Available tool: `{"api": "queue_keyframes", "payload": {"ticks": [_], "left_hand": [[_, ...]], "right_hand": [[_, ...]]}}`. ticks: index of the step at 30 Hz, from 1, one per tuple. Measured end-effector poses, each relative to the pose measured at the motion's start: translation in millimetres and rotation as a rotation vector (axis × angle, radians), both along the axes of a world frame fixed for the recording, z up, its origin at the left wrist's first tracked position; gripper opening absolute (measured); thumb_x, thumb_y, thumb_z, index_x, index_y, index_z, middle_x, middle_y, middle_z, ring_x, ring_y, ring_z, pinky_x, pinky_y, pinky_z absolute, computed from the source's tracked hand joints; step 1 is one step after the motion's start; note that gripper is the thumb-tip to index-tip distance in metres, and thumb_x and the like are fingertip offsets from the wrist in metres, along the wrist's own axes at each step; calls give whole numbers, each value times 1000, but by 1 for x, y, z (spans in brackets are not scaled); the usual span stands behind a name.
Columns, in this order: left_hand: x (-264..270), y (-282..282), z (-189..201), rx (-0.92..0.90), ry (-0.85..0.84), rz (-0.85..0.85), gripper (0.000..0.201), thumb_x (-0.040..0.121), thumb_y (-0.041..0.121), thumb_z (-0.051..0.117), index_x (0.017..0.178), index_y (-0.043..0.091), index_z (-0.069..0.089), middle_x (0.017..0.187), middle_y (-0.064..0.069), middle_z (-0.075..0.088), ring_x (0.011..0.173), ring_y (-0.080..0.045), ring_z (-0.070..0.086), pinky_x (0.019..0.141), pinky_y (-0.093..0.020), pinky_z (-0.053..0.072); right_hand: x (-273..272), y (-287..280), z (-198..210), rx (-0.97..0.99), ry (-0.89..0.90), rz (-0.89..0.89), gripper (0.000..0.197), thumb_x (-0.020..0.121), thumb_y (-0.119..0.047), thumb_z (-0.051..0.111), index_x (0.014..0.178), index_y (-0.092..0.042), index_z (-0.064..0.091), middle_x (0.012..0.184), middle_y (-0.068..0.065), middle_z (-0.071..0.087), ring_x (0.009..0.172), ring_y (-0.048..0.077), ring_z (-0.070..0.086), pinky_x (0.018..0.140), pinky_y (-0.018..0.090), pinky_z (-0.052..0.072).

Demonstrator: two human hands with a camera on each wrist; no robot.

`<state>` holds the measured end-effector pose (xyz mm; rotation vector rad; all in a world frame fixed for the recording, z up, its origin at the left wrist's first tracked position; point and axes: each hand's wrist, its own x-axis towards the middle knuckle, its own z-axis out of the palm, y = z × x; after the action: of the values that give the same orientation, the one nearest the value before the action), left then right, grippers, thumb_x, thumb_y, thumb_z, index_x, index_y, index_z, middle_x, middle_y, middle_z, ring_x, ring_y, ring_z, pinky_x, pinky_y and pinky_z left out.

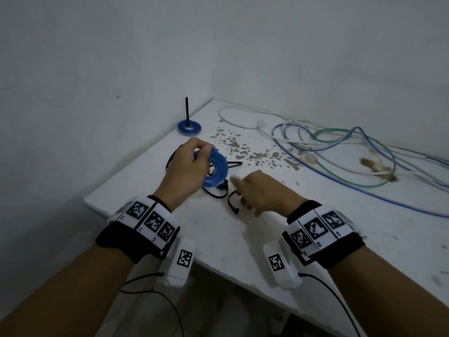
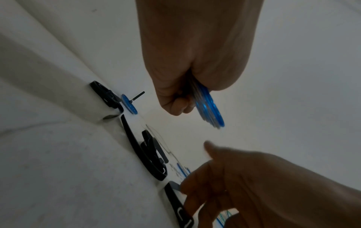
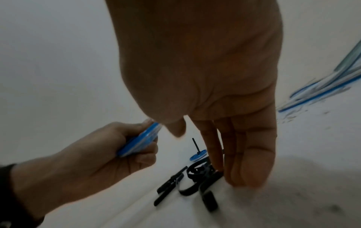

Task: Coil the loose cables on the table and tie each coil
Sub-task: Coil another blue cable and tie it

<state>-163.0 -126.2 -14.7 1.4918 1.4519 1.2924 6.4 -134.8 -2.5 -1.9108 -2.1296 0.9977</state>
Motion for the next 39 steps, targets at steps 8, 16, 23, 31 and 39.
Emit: {"api": "queue_keyframes", "payload": {"ticks": [8, 16, 23, 31, 39], "left_hand": [[16, -1, 5, -23, -8, -40, 22, 104, 26, 46, 103, 13, 63, 69, 7, 57, 52, -1, 50, 59, -20, 41], [62, 3, 10, 33, 18, -117, 19, 105, 27, 43, 101, 18, 58, 95, 0, 66, 74, -12, 58, 77, -35, 52], [109, 1, 19, 90, 91, -135, 23, 104, 29, 41, 107, 13, 58, 90, -3, 63, 80, -20, 58, 86, -48, 51], [135, -6, 20, 73, 144, -186, 20, 104, 32, 43, 104, 18, 57, 88, -1, 62, 77, -20, 56, 74, -39, 48], [155, -33, 29, 10, 73, -548, 15, 95, 5, 53, 94, 18, 61, 79, 0, 62, 63, -8, 54, 64, -22, 44]], "right_hand": [[13, -7, -6, 150, -206, 95, 19, 87, -16, 66, 97, -1, 73, 101, 13, 72, 91, 27, 68, 79, 36, 57], [81, -56, 46, 580, 254, -22, 18, 94, -11, 59, 101, -21, 72, 73, -8, 69, 62, 4, 58, 60, 10, 43], [111, -95, 68, 496, 241, 95, 25, 90, -9, 61, 95, -26, 78, 61, -22, 61, 57, 3, 51, 59, 10, 41], [131, -106, 63, 533, 150, 46, 25, 88, -11, 58, 95, -25, 78, 53, -15, 57, 50, 8, 47, 52, 13, 34], [141, -86, 62, 772, 7, -148, 16, 86, -14, 65, 94, -18, 78, 84, -2, 75, 73, 15, 64, 74, 30, 54]]}}
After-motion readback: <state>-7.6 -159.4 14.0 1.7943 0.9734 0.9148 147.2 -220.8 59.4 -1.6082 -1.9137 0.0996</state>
